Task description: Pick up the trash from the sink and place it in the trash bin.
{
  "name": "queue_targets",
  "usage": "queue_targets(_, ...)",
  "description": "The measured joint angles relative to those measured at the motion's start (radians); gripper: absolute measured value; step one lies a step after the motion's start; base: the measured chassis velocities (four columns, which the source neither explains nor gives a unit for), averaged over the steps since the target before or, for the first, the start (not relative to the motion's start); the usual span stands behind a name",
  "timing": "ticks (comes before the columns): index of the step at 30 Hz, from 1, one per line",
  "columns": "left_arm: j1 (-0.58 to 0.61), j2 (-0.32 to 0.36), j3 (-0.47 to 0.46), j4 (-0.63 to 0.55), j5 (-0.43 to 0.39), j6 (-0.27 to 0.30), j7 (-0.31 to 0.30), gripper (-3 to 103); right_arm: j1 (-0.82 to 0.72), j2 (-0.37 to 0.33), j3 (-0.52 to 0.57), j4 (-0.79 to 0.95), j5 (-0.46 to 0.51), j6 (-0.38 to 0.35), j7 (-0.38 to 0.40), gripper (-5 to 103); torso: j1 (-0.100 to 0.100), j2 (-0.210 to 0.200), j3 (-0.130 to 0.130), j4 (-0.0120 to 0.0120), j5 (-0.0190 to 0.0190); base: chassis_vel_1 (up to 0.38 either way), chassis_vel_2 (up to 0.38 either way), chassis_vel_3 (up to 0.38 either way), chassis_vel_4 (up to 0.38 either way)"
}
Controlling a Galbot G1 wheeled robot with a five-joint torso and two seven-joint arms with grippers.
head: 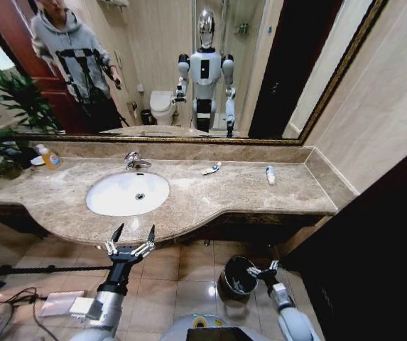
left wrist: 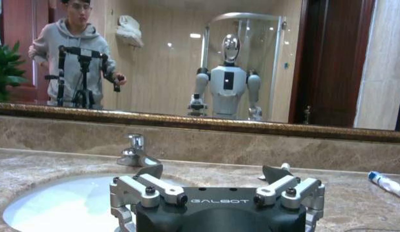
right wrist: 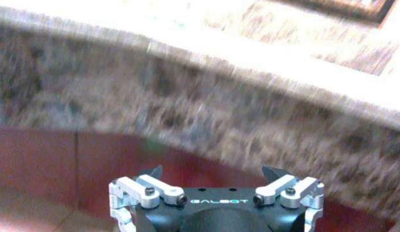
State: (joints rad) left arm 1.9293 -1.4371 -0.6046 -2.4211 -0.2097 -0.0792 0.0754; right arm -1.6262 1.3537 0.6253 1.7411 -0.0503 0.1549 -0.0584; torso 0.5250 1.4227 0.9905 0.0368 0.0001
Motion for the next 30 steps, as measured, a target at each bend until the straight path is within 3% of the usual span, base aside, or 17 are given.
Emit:
queue_targets(5, 0.000, 0.000, 0.000, 0.000, 0.000, 0.000, 0.000, 100, -0.020, -0.004, 0.030, 0.199, 0.083, -0.090, -0.001, 100, 0.000, 0.000, 0.000, 0.0000, -0.0002, 0.000, 0.000, 0.000, 0.000)
queue_targets(12, 0.000, 0.000, 0.000, 0.000, 0.000, 0.000, 0.000, 100, 0.091, -0.028, 0.022, 0.256, 0.126, -0.178, 0.001, 100, 0.000, 0.000, 0.000, 0.0000, 0.0001, 0.000, 0.000, 0.000, 0.000)
queue_targets(21, 0.000, 0.000, 0.000, 0.000, 0.000, 0.000, 0.000, 100, 0.321, -0.066, -0.036, 0.169, 0.184, -0.288, 0.027, 100, 0.000, 0.000, 0.000, 0.0001, 0.0000, 0.000, 0.000, 0.000, 0.000)
queue_targets(30, 0.000, 0.000, 0.000, 0.000, 0.000, 0.000, 0.000, 100, 0.531, -0.063, -0.081, 0.002, 0.212, -0.317, 0.037, 100, 0.000, 0.000, 0.000, 0.0000, -0.0001, 0.000, 0.000, 0.000, 0.000)
